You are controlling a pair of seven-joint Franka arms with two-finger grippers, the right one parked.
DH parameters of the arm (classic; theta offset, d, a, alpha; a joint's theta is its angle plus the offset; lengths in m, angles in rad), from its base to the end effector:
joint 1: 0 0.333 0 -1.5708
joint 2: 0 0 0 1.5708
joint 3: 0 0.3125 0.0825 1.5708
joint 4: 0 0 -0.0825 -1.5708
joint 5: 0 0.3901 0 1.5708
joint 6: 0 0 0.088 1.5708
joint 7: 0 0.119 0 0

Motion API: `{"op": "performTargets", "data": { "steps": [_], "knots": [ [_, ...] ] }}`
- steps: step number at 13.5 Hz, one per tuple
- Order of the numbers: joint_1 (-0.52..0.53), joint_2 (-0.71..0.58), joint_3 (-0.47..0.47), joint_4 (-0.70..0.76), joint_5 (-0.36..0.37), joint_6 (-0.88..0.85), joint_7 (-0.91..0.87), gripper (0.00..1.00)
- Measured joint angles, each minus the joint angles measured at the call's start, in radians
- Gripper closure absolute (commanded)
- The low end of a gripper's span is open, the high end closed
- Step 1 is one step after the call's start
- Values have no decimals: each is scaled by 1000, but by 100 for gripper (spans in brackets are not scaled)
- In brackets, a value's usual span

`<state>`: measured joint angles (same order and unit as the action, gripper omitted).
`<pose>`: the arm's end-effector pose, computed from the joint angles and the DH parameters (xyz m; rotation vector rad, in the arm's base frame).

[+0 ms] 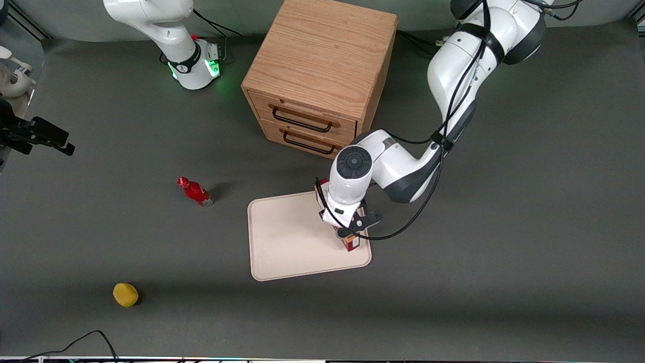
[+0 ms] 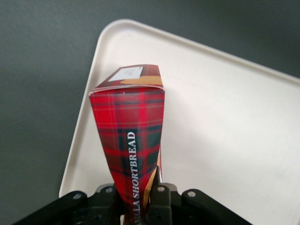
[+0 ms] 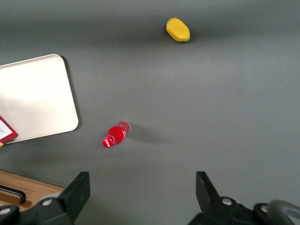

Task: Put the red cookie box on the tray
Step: 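Lower the box upright onto the tray and open the left gripper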

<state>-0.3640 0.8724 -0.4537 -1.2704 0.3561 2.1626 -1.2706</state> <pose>0.5923 -0.4799 0.2533 2.9651 0.6482 0.0398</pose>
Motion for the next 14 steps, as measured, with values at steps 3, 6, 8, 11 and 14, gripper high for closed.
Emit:
{"op": "performTargets", "data": {
  "steps": [3,6,8,11,14],
  "knots": [
    [0,7,1,-13,-14,5,24,64],
    [1,20,2,-16,-16,17,28,18],
    [1,24,3,-16,-19,30,30,0],
    [6,22,3,-14,-22,30,30,0],
    [26,7,-9,18,-38,-47,36,0]
  ]
}}
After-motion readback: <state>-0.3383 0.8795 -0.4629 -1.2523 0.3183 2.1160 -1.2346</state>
